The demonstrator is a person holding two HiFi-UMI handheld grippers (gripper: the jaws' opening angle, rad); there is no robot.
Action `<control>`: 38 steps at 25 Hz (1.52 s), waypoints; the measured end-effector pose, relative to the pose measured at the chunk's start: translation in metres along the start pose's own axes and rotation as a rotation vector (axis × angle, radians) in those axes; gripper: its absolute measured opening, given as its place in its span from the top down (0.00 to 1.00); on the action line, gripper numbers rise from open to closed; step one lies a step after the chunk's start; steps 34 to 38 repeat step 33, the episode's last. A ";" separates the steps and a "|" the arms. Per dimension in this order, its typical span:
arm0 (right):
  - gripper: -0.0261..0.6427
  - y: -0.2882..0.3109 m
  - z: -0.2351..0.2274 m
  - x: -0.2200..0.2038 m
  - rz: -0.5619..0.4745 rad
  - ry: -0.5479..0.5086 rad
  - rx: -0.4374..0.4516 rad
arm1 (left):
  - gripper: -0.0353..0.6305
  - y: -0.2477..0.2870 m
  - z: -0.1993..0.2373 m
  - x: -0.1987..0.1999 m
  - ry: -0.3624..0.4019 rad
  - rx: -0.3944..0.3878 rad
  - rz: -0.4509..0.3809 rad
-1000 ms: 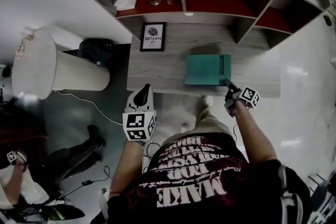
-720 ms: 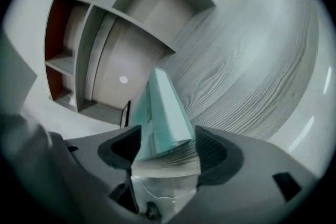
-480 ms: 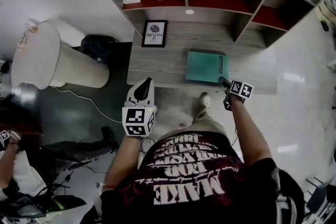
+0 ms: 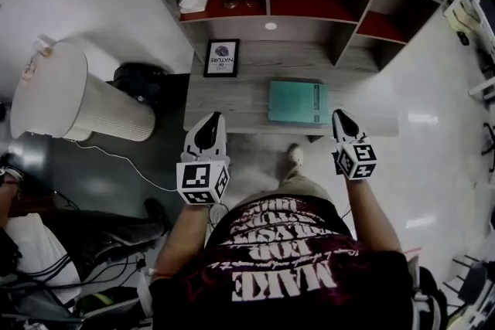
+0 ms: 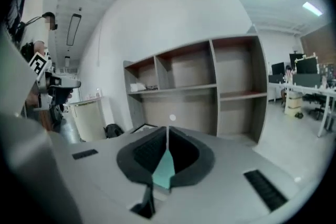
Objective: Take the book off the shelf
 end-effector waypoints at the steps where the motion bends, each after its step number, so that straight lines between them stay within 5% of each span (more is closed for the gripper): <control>1: 0.95 -0.009 0.006 0.013 -0.032 -0.019 -0.003 | 0.92 -0.001 0.000 0.004 0.005 -0.001 -0.013; 12: 0.96 -0.078 0.059 0.113 -0.214 -0.145 0.024 | 0.92 -0.019 -0.016 0.030 0.000 -0.076 -0.093; 38: 0.96 -0.050 0.047 0.102 -0.119 -0.124 0.046 | 0.92 0.022 -0.030 0.012 -0.016 -0.120 -0.030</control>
Point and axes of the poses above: the fingertips, and each gripper's own axes: y forward along the fingers, z to its left, x out of its top, the point moved 2 cm from there along -y, backward along the fingers, and after that the axes turned 1 degree about y, right-handed, at the moved point
